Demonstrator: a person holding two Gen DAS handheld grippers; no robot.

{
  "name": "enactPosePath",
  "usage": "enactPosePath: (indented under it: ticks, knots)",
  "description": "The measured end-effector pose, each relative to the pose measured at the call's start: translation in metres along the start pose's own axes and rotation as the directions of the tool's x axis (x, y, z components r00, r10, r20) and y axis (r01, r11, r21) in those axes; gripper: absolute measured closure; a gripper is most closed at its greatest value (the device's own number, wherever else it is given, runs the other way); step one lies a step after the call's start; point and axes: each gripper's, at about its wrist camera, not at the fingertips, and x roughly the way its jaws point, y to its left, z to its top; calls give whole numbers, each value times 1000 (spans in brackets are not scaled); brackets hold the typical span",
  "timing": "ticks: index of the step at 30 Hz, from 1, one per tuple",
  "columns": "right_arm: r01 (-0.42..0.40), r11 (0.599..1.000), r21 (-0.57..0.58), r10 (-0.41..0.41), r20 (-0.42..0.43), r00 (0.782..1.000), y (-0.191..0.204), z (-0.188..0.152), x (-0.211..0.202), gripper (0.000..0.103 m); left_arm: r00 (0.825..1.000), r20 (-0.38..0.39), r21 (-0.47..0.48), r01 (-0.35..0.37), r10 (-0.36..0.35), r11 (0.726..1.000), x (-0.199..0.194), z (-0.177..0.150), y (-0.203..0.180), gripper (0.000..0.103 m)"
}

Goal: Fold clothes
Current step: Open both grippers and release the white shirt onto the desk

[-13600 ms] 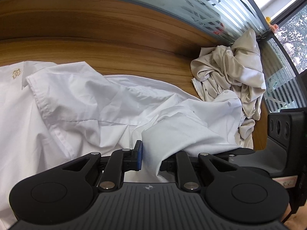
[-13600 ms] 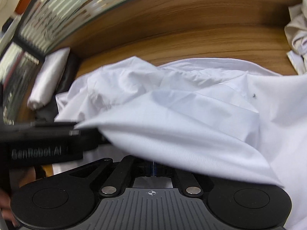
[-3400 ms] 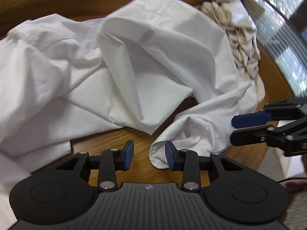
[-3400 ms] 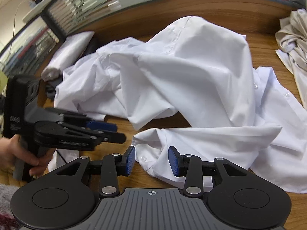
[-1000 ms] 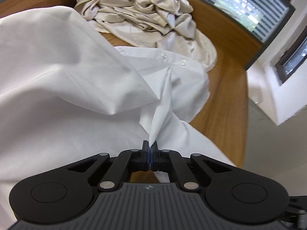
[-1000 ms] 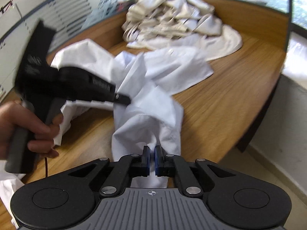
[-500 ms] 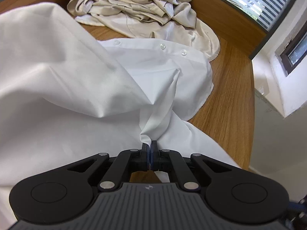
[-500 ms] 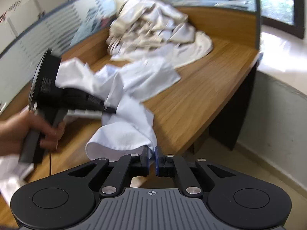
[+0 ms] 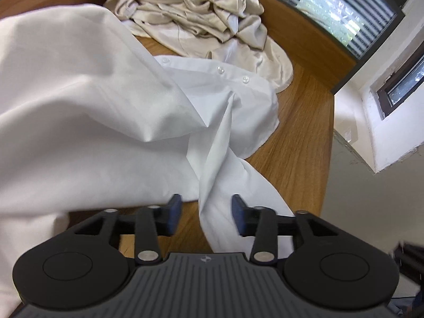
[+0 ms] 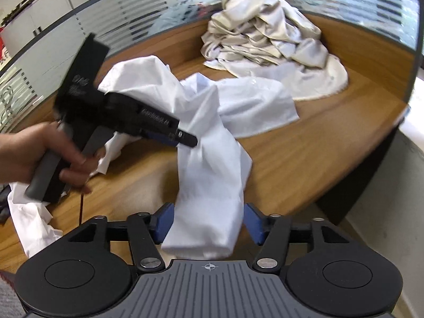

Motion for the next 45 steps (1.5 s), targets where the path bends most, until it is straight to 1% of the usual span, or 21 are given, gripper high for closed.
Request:
enactPosePath:
  ticks: [2, 4, 6, 10, 13, 16, 19, 21, 23, 25, 28, 31, 33, 35, 38, 40, 41, 42, 43, 44, 45]
  knots:
    - [-5, 1000, -23, 5, -2, 1000, 2, 9, 3, 37, 1000, 23, -16, -12, 13, 1000, -16, -6, 5, 30]
    - [-9, 999, -49, 8, -17, 1000, 4, 17, 7, 35, 998, 45, -40, -37, 39, 999, -34, -15, 12, 29]
    - [-17, 997, -78, 14, -32, 999, 8, 25, 15, 32, 995, 66, -67, -65, 69, 996, -52, -24, 21, 21]
    - [-41, 989, -139, 33, -64, 997, 17, 39, 32, 29, 984, 93, -134, -138, 151, 981, -89, -48, 41, 18]
    - [-70, 981, -183, 56, -84, 995, 26, 50, 46, 26, 971, 92, -197, -199, 221, 960, -115, -71, 59, 16]
    - [-94, 970, -223, 75, -90, 993, 32, 64, 58, 24, 955, 71, -288, -256, 287, 923, -137, -93, 78, 16]
    - [-108, 964, -241, 88, -92, 992, 33, 84, 69, 24, 945, 45, -389, -282, 324, 877, -155, -111, 96, 15]
    - [-107, 962, -253, 88, -83, 993, 32, 100, 76, 24, 938, 48, -433, -291, 344, 853, -165, -119, 104, 11]
    - [-100, 959, -266, 85, -67, 994, 30, 119, 81, 23, 926, 55, -460, -307, 372, 833, -174, -125, 109, 11]
    - [-102, 954, -281, 90, -55, 994, 27, 138, 88, 23, 917, 59, -493, -317, 395, 810, -181, -126, 111, 11]
    - [-144, 940, -310, 129, -66, 989, 24, 162, 105, 23, 906, 66, -537, -320, 417, 780, -186, -121, 107, 10]
    - [-186, 912, -366, 160, -99, 982, 28, 178, 129, 24, 890, 76, -566, -333, 450, 754, -190, -112, 96, 10]
    - [-216, 887, -408, 181, -123, 976, 31, 183, 142, 25, 878, 80, -596, -337, 472, 729, -192, -106, 87, 9]
    - [-247, 859, -448, 201, -148, 968, 35, 188, 155, 26, 867, 80, -635, -336, 492, 696, -191, -100, 78, 7]
    - [-310, 817, -487, 244, -195, 950, 37, 192, 171, 35, 853, 79, -682, -331, 516, 652, -189, -88, 61, 6]
    - [-359, 791, -497, 273, -238, 932, 37, 195, 180, 48, 842, 84, -711, -324, 533, 624, -187, -78, 50, 6]
    - [-386, 778, -495, 289, -262, 921, 36, 196, 184, 63, 836, 87, -726, -319, 542, 609, -186, -73, 44, 6]
    - [-415, 767, -489, 307, -288, 907, 36, 198, 187, 84, 830, 90, -740, -315, 550, 595, -185, -68, 38, 6]
    - [-443, 754, -485, 326, -308, 894, 37, 199, 188, 94, 826, 91, -754, -308, 557, 580, -183, -62, 34, 6]
    - [-469, 740, -482, 346, -325, 880, 37, 199, 188, 100, 822, 93, -769, -300, 563, 565, -182, -57, 29, 6]
    - [-494, 721, -487, 371, -331, 868, 38, 199, 184, 100, 817, 94, -783, -292, 568, 550, -180, -51, 25, 6]
